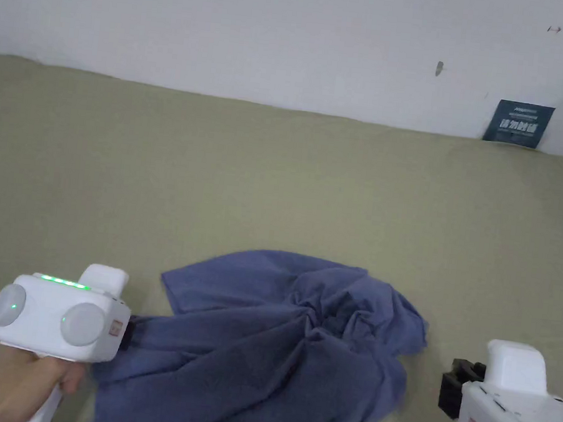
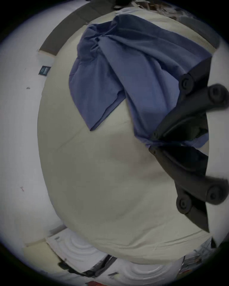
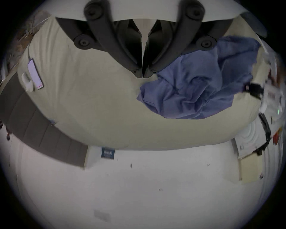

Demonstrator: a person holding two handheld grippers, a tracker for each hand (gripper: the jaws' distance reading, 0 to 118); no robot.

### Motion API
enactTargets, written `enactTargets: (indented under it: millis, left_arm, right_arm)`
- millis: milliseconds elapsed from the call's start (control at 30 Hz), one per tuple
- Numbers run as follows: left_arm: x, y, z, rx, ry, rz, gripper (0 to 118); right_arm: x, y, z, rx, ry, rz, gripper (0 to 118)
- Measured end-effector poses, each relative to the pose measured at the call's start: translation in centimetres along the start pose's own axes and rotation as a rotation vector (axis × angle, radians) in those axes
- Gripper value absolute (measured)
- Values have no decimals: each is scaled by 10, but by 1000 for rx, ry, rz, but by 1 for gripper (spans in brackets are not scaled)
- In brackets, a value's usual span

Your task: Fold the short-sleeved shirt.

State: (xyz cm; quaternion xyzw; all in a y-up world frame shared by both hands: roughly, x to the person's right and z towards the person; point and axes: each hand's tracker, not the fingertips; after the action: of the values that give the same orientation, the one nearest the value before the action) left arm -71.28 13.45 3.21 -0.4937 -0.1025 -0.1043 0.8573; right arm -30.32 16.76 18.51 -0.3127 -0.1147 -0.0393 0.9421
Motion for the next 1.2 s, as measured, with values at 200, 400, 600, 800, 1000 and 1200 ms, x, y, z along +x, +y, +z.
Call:
enactTargets:
  millis: [200, 400, 600, 800, 1000, 1200]
  left_arm:
    - [-10, 3, -11, 6, -35, 84, 3]
    - [-22, 3, -18, 9, -79, 134, 4]
    - [-21, 4, -26, 18, -72, 123, 4]
    - [-33, 4, -27, 29, -68, 162, 4]
    - [-59, 9, 53, 172, 3, 180, 4]
    - [-82, 18, 173, 340, 114, 163, 4]
  right_arm:
    - [19, 49, -77, -122, 45, 19, 8]
    - [22, 48, -149, -288, 69, 45, 99]
    - [5, 46, -165, -327, 39, 76, 74]
    - [4, 56, -139, -280, 43, 62, 15]
    - [32, 88, -50, -96, 14, 106, 14]
    - [54, 127, 37, 35, 34, 91, 14]
